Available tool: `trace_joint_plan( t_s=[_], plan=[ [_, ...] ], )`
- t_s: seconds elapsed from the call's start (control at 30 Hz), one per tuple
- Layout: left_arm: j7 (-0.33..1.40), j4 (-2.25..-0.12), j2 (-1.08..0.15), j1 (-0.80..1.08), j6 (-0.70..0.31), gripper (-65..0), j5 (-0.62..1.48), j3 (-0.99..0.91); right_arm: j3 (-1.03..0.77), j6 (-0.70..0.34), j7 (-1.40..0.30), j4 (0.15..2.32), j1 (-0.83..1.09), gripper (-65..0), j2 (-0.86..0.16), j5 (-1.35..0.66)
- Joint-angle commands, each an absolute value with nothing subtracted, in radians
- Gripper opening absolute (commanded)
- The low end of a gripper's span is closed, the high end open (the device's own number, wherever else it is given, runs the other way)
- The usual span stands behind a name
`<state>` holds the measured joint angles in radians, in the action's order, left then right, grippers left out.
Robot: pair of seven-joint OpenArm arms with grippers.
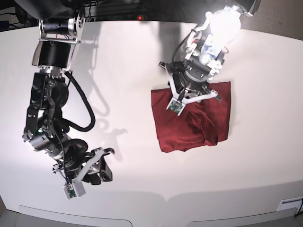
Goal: Fold the T-shirt properly
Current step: 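Release the right gripper and withdraw it from the shirt, then press and tuck the folded bundle's edge with the left gripper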
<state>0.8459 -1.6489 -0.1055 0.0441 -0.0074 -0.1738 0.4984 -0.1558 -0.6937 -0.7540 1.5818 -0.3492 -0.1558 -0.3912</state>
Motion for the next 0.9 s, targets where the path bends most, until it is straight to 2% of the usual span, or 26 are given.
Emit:
trace_joint_plan(
  t_s=[0.0,0.2,0.53,0.87],
  plan=[
    [0.828,-1.648,-0.103,0.03,0.0,-50.0,-0.199,0.498,-0.157,-0.698,-0.734,1.6,-0.379,-43.4,-0.161,-0.42],
    [0.864,-1.644,-0.103,0.025,0.038,-50.0,-0.343,0.498,-0.157,-0.698,-0.739,1.6,-0.379,-43.4,-0.161,-0.424],
    [0.867,-1.666,-0.106,0.007,0.038,-50.0,-0.482,0.497,-0.157,-0.698,-0.743,1.6,-0.377,-43.4,-0.161,-0.424],
    [0.884,-1.693,-0.219,0.0,0.077,-50.0,-0.469,0.499,-0.157,-0.698,-0.742,1.6,-0.345,-43.4,-0.161,-0.424]
  ],
)
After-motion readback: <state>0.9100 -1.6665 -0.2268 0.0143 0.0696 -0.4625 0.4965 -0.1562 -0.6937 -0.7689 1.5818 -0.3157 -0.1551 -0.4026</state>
